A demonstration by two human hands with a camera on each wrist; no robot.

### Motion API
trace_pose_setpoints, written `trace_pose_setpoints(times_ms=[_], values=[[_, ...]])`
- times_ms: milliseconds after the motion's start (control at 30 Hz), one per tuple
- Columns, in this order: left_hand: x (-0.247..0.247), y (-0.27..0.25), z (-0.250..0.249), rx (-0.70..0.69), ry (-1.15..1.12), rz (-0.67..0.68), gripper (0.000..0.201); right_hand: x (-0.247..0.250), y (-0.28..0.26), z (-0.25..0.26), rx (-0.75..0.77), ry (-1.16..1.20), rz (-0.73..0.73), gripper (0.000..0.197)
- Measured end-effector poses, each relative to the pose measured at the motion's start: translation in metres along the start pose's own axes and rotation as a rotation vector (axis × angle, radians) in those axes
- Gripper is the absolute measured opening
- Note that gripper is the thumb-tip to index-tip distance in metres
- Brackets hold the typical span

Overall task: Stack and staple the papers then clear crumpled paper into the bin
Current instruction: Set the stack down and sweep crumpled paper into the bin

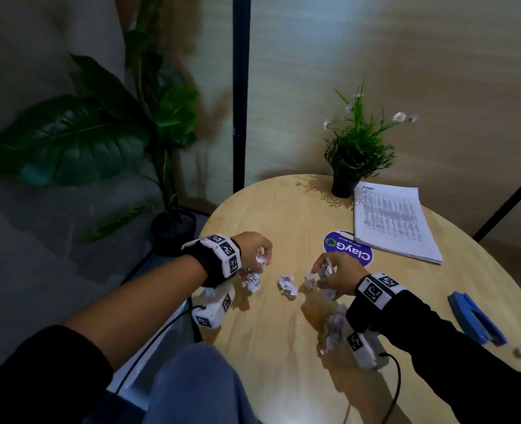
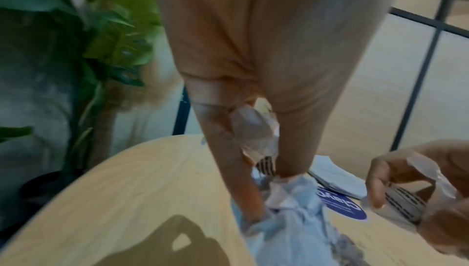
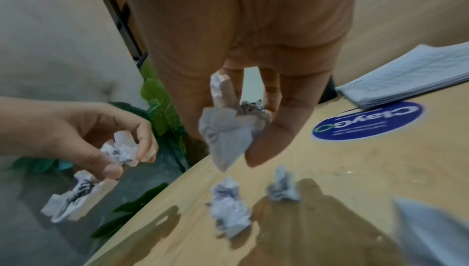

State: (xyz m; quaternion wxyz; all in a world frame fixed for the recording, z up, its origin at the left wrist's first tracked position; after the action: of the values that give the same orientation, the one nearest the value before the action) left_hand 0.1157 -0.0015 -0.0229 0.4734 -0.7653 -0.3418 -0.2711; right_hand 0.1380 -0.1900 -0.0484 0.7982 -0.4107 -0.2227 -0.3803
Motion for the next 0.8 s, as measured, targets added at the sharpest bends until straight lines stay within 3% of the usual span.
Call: trace_pose_setpoints(times_ms=[267,367,433,533,600,733,800], values=[[-0.037,-0.074,0.142,0.161,-0.281,-0.138,0.015,-0.069,0.041,0.124,0.242,-0.254,0.138,0.013],[-0.056,-0.098,0.193,0.230,-0.337,-0.208,0.029,-0.107,0.055,0.171,0.328,-0.318,0.238,0.020],[-0.066,-0.112,0.221,0.284,-0.318,-0.255,0.027,-0.134,0.065,0.199,0.390,-0.411,0.311,0.023],[-0.081,-0.126,0.254,0.351,-0.348,-0.311,0.029,-0.170,0.083,0.231,0.420,-0.539,0.393,0.021],[-0.095,-0.133,0.271,0.388,-0.374,-0.329,0.017,-0.191,0.093,0.249,0.432,-0.604,0.423,0.020],[-0.122,-0.139,0.294,0.411,-0.472,-0.364,0.017,-0.227,0.107,0.275,0.463,-0.717,0.521,0.039],[-0.128,-0.142,0.303,0.407,-0.536,-0.397,0.020,-0.240,0.115,0.281,0.451,-0.765,0.542,0.038]])
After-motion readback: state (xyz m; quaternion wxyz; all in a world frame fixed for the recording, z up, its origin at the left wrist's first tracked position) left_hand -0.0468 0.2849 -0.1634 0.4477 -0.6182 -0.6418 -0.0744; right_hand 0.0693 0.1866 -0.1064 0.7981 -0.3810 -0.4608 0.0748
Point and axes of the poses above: each hand's wrist, its own y-axis towards the middle knuckle, its own x-axis out of the back of the hand, z = x × y, the point moved 6 cm from there along y, towards the middle knuckle, and after that the axes turned 12 degrees about z, right-handed, at the moved point
